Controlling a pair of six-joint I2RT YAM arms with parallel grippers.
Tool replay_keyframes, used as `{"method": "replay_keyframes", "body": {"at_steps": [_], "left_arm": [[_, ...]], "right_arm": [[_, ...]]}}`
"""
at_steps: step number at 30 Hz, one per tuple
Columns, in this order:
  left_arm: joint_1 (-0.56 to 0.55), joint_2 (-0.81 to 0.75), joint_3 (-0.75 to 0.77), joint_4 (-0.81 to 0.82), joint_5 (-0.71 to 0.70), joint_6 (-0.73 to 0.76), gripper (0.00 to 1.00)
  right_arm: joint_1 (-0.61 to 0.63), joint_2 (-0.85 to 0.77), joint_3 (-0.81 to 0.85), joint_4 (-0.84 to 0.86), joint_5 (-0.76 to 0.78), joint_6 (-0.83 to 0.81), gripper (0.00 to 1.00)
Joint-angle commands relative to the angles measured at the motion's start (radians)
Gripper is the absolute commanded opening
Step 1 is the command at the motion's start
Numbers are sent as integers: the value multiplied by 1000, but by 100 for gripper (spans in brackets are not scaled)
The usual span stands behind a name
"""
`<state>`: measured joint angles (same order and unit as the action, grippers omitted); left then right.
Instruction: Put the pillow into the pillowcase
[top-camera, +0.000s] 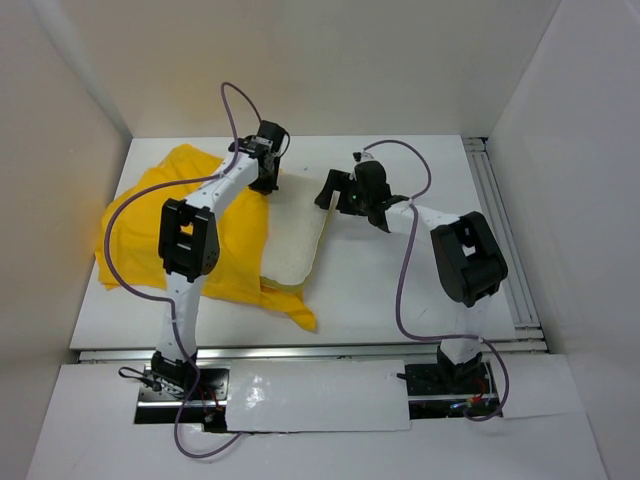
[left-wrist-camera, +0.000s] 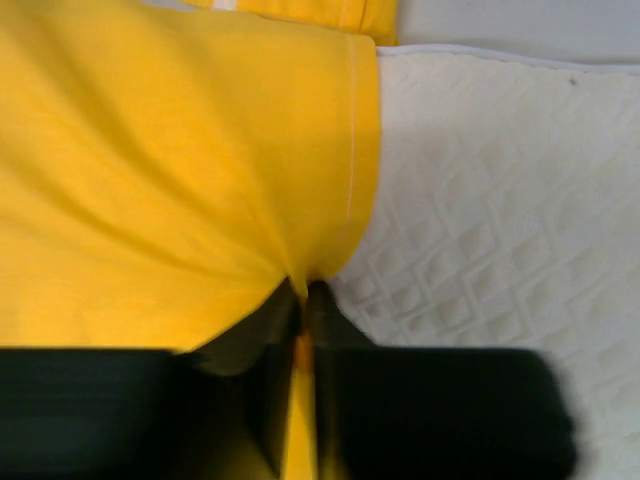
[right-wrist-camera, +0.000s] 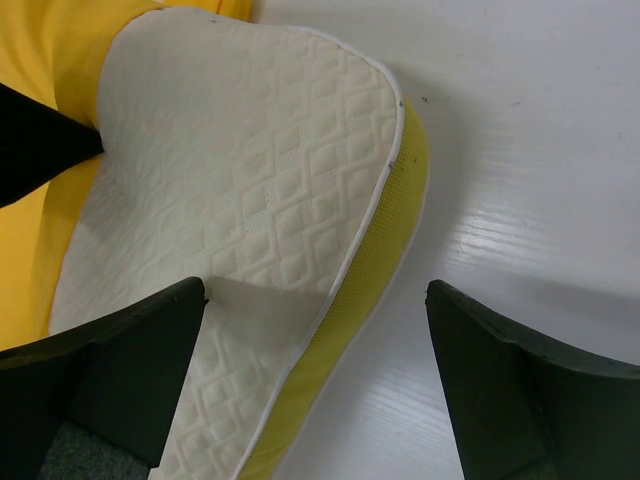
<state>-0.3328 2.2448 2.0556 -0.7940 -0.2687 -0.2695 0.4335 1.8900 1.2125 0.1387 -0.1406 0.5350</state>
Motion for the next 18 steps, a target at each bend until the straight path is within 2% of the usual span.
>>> {"method": "replay_keyframes", "body": {"at_steps": [1, 3, 9, 11, 12, 13, 14, 15, 17, 18], "left_arm": [[-6, 38, 46, -22, -52, -22, 15], [3, 10, 46, -22, -52, -31, 0], [-6, -83, 55, 3, -35, -31, 0], [-35, -106, 64, 16, -44, -22, 0], [-35, -131, 64, 16, -44, -7, 0], [-51, -143, 64, 25, -44, -7, 0], [-51, -157, 64, 26, -55, -7, 0], [-64, -171, 64, 35, -55, -19, 0], [-74, -206, 64, 45, -23, -19, 0], [-74, -206, 73, 45, -23, -19, 0]], "right_arm": [[-6, 32, 38, 67, -23, 13, 98], [-6, 44, 51, 67, -33, 13, 98], [31, 89, 64, 113, -54, 22, 98], [50, 119, 74, 154, -54, 32, 94], [62, 130, 74, 176, -54, 33, 89], [71, 141, 84, 202, -54, 33, 81], [71, 152, 84, 240, -54, 33, 42], [71, 164, 72, 330, -82, 33, 24], [80, 164, 51, 412, -114, 16, 0], [89, 131, 32, 467, -114, -6, 0]]}}
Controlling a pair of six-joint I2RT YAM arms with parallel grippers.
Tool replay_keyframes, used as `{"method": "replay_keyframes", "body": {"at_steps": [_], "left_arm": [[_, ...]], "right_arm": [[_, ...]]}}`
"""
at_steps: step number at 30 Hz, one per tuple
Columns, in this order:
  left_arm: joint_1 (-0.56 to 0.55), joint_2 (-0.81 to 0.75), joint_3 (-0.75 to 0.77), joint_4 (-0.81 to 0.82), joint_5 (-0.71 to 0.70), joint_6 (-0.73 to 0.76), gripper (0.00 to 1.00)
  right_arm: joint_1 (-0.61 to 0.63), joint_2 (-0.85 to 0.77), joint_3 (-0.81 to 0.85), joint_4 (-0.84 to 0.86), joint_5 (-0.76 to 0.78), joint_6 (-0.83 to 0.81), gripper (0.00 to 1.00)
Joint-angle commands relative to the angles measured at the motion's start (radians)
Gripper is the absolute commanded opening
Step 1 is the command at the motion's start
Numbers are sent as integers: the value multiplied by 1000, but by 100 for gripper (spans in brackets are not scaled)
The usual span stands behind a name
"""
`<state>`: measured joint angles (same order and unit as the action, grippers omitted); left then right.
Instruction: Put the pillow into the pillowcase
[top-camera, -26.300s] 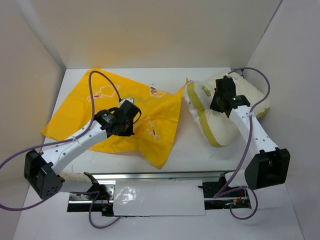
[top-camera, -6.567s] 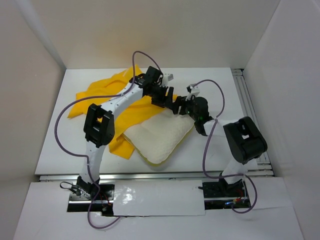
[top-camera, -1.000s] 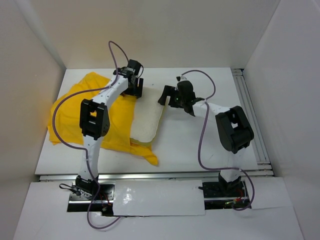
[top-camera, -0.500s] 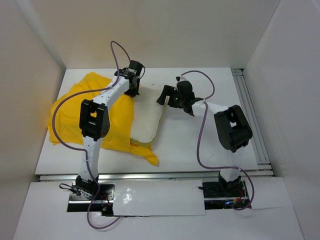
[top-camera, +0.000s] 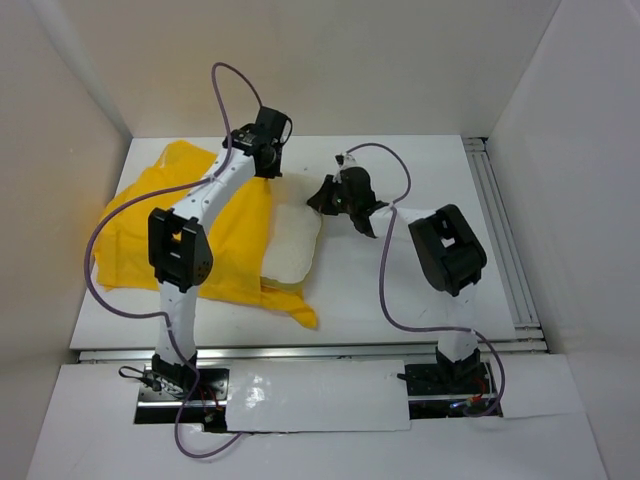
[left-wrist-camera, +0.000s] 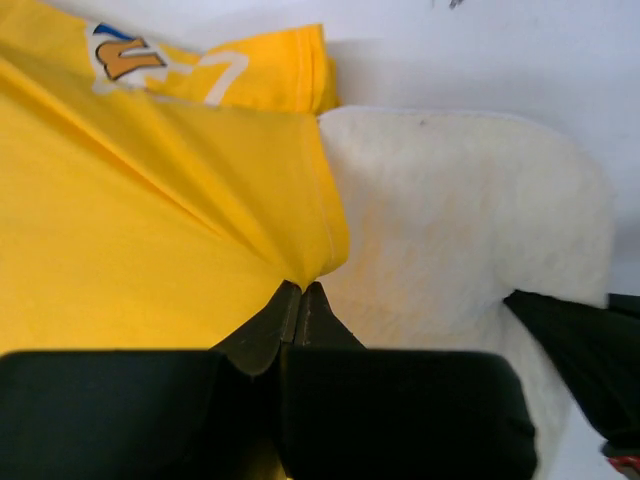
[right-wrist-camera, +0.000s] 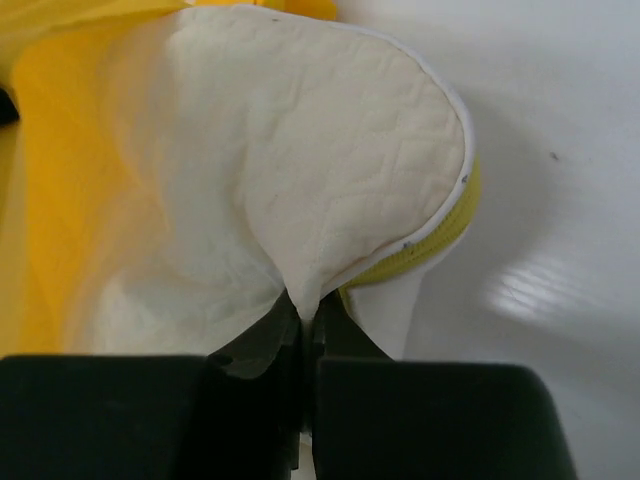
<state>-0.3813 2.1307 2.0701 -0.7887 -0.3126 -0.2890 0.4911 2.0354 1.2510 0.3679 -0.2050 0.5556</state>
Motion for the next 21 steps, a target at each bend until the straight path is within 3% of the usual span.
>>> {"method": "replay_keyframes", "body": {"at_steps": [1, 6, 11, 16, 21], "left_arm": [[-34, -104, 70, 40, 21, 1, 0], [-34, -141, 149, 28, 108, 11, 0], [-90, -204, 183, 28, 237, 31, 0], [-184, -288, 183, 28, 340, 31, 0], [-355, -357, 174, 19, 287, 47, 0]], "right_arm": [[53, -35, -39, 264, -50, -107, 0], [122, -264, -267, 598, -120, -343, 0], [145, -412, -464, 856, -149, -333, 0], [194, -527, -504, 864, -19, -414, 0], [195, -471, -483, 899, 62, -376, 0]]}}
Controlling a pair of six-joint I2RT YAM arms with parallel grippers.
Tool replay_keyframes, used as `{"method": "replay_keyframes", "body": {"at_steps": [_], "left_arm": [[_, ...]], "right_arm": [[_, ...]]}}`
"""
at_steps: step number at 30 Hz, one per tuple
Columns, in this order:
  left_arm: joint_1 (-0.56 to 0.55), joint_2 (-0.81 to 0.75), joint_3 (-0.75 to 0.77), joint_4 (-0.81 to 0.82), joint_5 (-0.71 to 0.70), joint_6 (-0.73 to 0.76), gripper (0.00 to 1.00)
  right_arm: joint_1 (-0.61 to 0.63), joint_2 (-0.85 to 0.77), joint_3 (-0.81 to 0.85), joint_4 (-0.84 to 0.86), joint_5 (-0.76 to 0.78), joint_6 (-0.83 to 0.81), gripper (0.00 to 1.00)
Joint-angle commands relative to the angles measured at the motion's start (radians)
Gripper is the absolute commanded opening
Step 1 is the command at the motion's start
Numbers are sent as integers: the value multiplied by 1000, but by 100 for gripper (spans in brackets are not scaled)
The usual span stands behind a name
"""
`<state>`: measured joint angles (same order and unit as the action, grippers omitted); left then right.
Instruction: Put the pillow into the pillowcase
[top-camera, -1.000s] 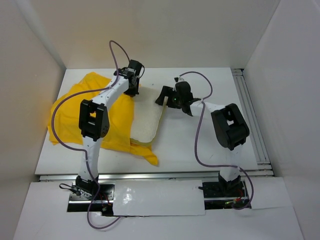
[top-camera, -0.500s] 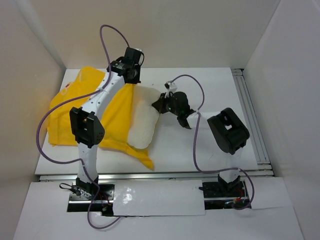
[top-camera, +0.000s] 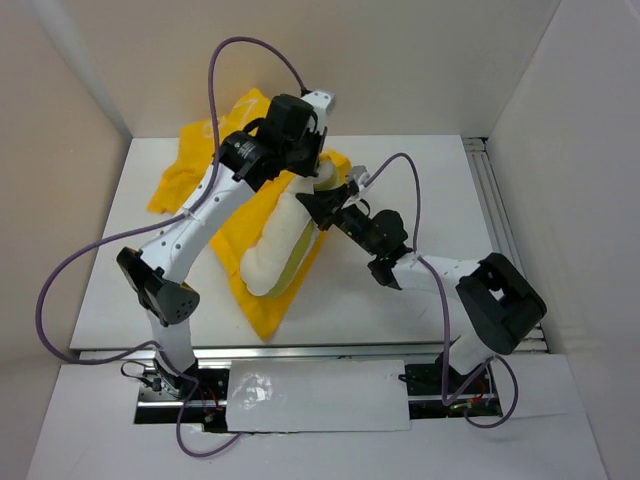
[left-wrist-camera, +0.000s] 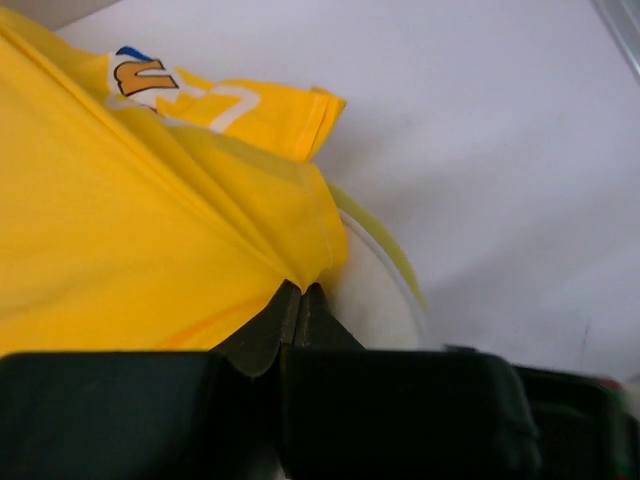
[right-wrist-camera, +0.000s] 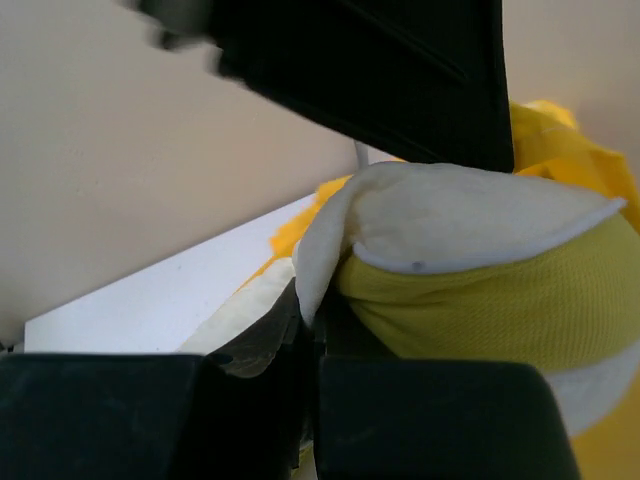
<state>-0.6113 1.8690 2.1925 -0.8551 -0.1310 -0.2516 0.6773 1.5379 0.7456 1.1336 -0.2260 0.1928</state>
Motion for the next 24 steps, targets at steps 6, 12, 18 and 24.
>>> {"method": "replay_keyframes", "body": {"at_steps": [6, 12, 18, 24], "left_arm": [[-295, -178, 14, 67, -51, -11, 0], [-309, -183, -97, 97, -90, -43, 0], [-298, -76, -97, 97, -30, -52, 0], [-280, 22, -117, 106, 105, -52, 0]], "right_arm": [[-19, 62, 77, -9, 325, 0, 0], [-82, 34, 77, -225, 475, 104, 0], [-134, -11, 45, -353, 424, 129, 0], [-163, -64, 5, -695, 615, 341, 8]]}}
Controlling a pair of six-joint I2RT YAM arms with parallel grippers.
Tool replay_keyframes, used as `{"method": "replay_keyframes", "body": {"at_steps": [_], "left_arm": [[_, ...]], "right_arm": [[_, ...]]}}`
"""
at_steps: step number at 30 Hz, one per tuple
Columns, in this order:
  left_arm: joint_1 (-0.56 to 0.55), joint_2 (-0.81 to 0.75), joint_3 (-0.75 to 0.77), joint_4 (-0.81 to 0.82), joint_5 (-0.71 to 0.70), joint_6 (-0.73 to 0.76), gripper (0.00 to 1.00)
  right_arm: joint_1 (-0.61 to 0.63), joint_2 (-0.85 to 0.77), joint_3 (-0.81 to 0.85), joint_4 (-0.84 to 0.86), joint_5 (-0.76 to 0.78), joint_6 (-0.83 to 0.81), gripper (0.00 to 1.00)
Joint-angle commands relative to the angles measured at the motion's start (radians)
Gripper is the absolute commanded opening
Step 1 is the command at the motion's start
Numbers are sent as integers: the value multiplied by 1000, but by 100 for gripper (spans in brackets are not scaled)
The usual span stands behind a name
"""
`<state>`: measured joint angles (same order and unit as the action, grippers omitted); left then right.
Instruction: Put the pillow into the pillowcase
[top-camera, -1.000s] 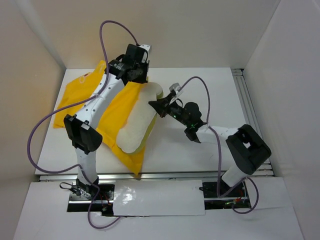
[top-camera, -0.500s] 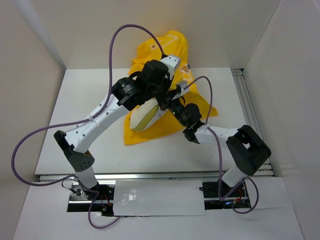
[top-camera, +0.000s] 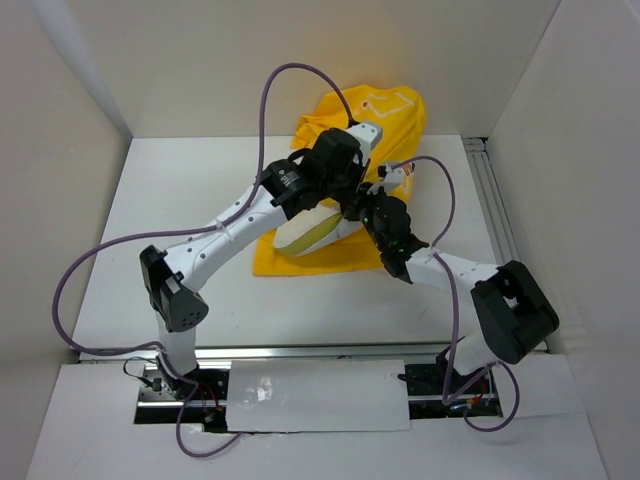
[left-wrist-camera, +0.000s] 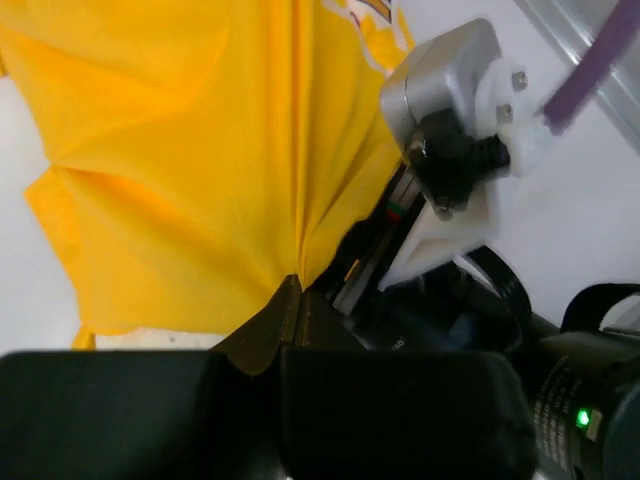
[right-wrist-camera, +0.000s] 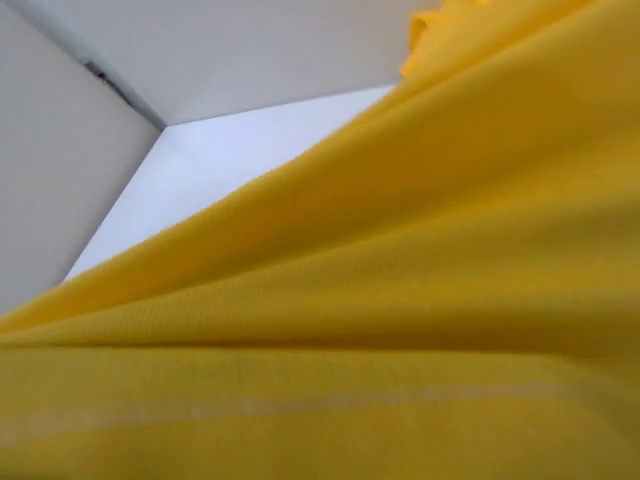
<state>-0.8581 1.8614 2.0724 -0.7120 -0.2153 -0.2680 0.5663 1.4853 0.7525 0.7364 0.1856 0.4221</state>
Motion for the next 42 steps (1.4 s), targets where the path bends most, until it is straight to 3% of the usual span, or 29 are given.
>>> {"method": "replay_keyframes", "body": {"at_steps": [1, 4, 6, 11, 12, 18, 21, 22, 27, 29, 33, 42], "left_arm": [[-33, 30, -12, -26, 198, -36, 0], [-33, 51, -12, -17, 224, -36, 3], [-33, 64, -12, -17, 238, -36, 15], [-24, 64, -25, -17, 249, -59, 76], [-12, 50, -40, -17, 249, -69, 100], [92, -89, -204, 15, 251, -137, 100], [198, -230, -415, 95, 272, -197, 100], [261, -269, -551, 124, 272, -214, 100], [474, -438, -879, 224, 315, -301, 100], [552, -459, -980, 261, 333, -315, 100], [666, -449, -1080, 348, 434, -315, 100], [786, -351, -1193, 408, 355, -295, 100]], "right_arm": [[-52, -11, -13, -328, 195, 127, 30], [-52, -72, -71, -370, 127, 124, 64], [-17, -147, -71, -461, 127, 98, 72], [6, -318, -71, -754, 147, 116, 99], [6, -368, -71, -800, 131, 116, 99], [20, -442, -44, -1124, -4, -6, 99], [104, -453, 7, -1197, -26, -123, 99], [136, -453, 24, -1207, -6, -149, 99], [372, -360, 184, -1197, 158, -295, 99], [408, -266, 229, -1160, 187, -359, 99], [431, -120, 297, -1028, 187, -460, 99], [382, 119, 386, -867, 141, -609, 99]]}}
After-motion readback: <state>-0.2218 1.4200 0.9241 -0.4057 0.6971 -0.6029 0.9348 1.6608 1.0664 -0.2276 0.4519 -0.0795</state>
